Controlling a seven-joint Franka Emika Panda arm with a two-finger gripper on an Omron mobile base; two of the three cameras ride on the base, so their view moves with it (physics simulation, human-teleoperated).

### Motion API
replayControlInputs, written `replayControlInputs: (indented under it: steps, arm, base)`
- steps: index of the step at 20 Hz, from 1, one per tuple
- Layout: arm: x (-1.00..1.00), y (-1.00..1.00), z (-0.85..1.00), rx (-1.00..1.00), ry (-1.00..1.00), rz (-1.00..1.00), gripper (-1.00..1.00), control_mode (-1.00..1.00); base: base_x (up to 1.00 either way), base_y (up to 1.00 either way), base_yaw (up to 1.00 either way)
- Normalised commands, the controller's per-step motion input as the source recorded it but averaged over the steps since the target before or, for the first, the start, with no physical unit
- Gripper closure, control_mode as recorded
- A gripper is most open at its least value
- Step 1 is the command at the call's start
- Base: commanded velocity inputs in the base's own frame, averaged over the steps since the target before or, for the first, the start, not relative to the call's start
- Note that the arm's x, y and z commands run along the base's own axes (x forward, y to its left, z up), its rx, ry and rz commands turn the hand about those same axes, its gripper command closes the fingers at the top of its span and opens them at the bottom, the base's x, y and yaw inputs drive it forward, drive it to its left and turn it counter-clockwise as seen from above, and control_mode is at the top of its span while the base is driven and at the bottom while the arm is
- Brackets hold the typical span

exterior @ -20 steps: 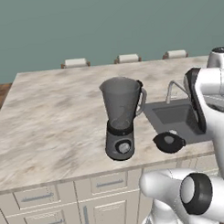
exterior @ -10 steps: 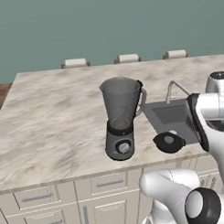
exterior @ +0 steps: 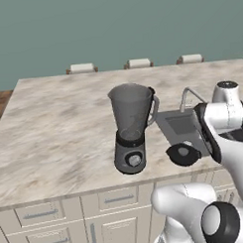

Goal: Open the blender lid, put the banana in the blender, close the lid, and start the blender.

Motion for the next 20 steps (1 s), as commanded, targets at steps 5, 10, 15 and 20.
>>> replayControlInputs:
  steps: [5, 10, 15, 20]
  arm:
    - [0.92, 0.31, -0.33, 0.06, 0.27, 0.19, -1.00, -1.00]
    - [0.43, 0.00, -0.54, 0.08, 0.09, 0.15, -1.00, -1.00]
    - [0.28, 0.02, -0.63, 0.12, 0.00, 0.14, -1.00, -1.00]
    - [0.33, 0.09, -0.59, 0.08, 0.01, 0.13, -1.00, -1.00]
  base:
    - [0.00, 0.00, 0.00]
    - [0.00, 0.00, 0.00]
    - [0.00, 0.00, 0.00]
    - [0.00, 0.00, 0.00]
